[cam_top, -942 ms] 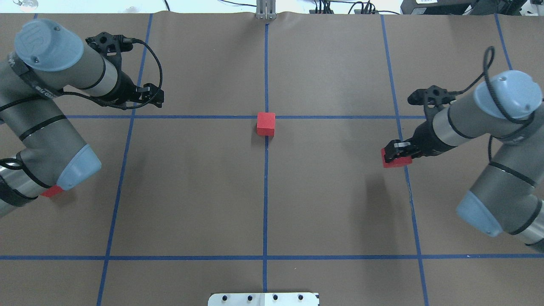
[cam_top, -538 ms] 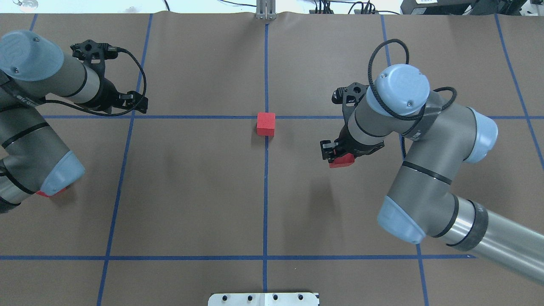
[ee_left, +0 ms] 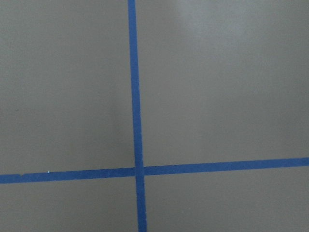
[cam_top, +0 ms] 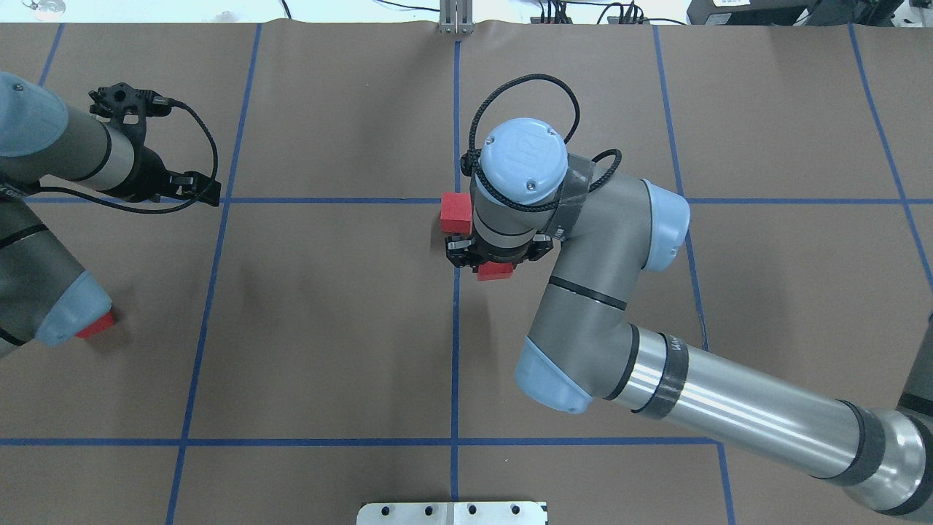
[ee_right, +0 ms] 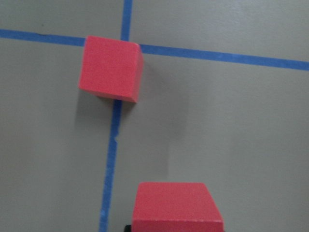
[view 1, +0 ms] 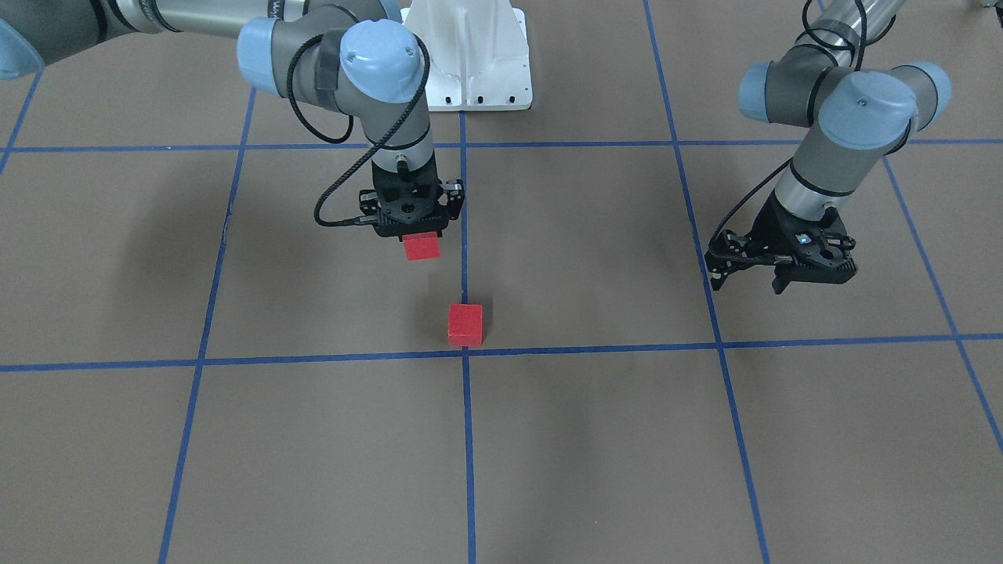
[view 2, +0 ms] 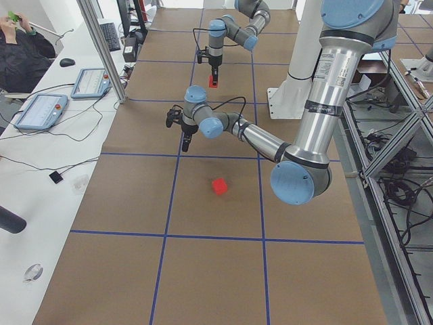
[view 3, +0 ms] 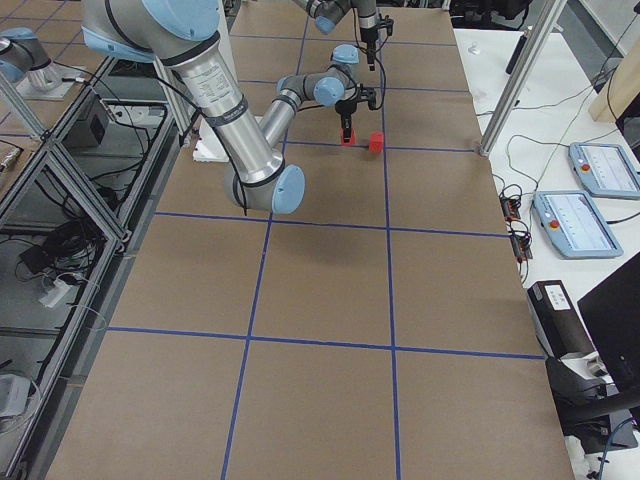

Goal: Form red blocks into L shape at center
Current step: 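Carry the red cube with the right gripper beside the center cube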

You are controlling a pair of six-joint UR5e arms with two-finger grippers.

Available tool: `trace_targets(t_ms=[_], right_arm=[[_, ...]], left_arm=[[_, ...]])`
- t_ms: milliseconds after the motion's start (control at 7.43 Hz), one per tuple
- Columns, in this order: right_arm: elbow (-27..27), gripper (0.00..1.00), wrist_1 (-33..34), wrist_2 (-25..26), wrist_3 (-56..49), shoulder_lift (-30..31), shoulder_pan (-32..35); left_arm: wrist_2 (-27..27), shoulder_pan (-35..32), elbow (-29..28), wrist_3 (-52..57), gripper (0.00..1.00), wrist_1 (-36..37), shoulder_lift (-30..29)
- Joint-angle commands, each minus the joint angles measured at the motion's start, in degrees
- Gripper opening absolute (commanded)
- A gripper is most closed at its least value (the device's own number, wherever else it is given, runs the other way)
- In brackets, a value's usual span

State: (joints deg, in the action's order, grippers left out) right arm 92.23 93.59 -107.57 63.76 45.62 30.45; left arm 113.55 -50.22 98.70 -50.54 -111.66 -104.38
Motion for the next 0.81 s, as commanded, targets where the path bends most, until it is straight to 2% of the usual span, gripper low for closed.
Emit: trace_targets(t_ms=[0, 673], right_arm=[[-8.53, 0.00, -5.68, 0.52, 4.95, -4.30, -0.65], [-12.14, 0.00, -6.14, 2.98, 6.55, -6.32, -1.09]], left_arm=[[0.00, 0.04, -0.09, 0.09, 1.00, -0.13, 0.22], [0.00, -0.05, 0.35, -0.17, 1.00, -0.22, 0.14]])
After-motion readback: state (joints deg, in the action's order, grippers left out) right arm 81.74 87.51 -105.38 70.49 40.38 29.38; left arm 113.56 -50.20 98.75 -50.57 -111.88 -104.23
